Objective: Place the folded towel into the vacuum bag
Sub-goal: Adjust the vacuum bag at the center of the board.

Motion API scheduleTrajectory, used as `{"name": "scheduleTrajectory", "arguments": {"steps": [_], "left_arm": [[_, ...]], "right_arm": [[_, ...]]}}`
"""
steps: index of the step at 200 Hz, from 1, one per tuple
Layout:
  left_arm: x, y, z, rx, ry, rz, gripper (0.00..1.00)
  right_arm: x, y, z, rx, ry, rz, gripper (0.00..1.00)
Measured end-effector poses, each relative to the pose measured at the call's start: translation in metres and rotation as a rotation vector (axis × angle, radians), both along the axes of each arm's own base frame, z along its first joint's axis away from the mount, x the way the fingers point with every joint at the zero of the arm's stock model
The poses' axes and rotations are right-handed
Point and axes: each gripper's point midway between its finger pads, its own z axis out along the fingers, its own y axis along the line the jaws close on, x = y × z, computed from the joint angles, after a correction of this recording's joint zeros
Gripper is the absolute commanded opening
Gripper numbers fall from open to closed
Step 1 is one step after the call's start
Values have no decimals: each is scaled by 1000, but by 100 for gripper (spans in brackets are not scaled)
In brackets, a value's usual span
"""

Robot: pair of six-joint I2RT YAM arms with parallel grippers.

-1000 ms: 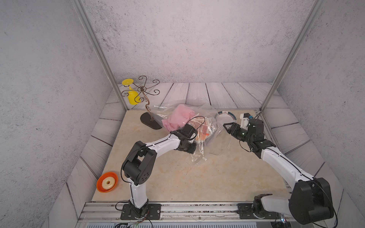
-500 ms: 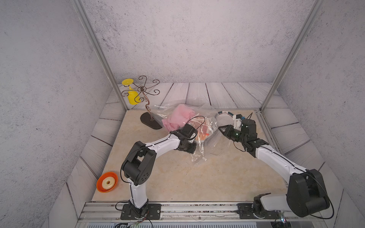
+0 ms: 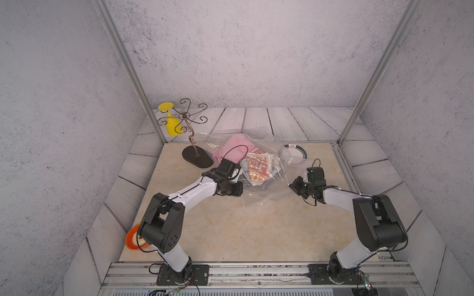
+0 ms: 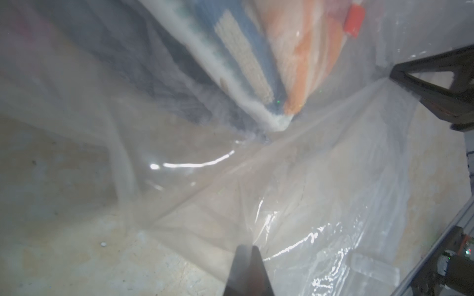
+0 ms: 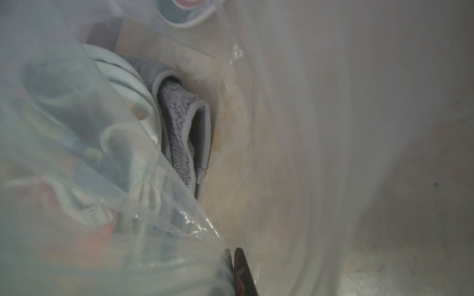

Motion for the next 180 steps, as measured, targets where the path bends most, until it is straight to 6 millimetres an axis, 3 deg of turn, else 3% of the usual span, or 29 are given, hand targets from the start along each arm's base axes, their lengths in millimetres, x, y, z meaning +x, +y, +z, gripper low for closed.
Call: {"name": "scheduleTrajectory", "arguments": {"steps": [17,23,46,92,126,157,170,180], "left_arm": [[-9,-2,-6,-13,31,-26,5],[-11,-2,-7,-15,39,-36,21],[-23,-2,-9,-18,82,-84,47],[-58,-11,-21,-34,199,-212,67],[-79,-31,-26,-49,258,-324,70],[-79,-44,-28,-66,272,-370,70],[-75,-50,-29,-72,276,-376,64],[-71,-54,-30,-75,276,-381,53]], "right_arm": [[5,3,-7,35,1,-1,8],[6,4,-8,45,0,-1,9],[12,1,-6,62,-23,-15,9],[19,1,1,80,-57,-15,9],[20,3,4,91,-70,-6,9],[22,5,7,101,-82,2,10],[22,5,8,102,-84,3,10],[22,5,9,105,-88,4,10]]}}
